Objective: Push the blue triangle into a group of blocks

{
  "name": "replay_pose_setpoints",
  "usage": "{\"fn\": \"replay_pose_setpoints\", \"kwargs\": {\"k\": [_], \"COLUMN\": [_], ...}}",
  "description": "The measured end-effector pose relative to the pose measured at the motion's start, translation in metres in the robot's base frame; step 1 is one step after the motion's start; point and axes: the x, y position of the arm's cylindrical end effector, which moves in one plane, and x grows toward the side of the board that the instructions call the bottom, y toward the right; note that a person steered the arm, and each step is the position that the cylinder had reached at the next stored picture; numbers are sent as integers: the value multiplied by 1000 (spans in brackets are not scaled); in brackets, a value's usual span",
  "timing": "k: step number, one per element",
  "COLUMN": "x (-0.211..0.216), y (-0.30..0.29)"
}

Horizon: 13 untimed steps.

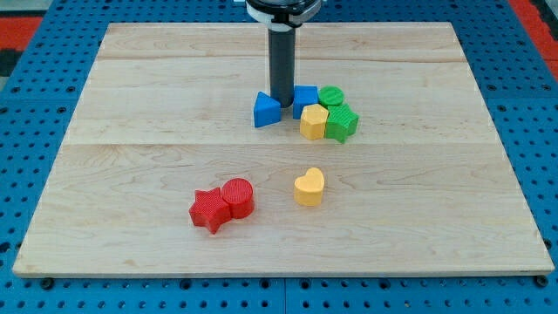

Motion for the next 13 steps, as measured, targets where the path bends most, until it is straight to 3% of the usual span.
{"fn": "replay_pose_setpoints", "kwargs": {"k": [3,13], "x": [-30,40], "y": [-36,-54]}}
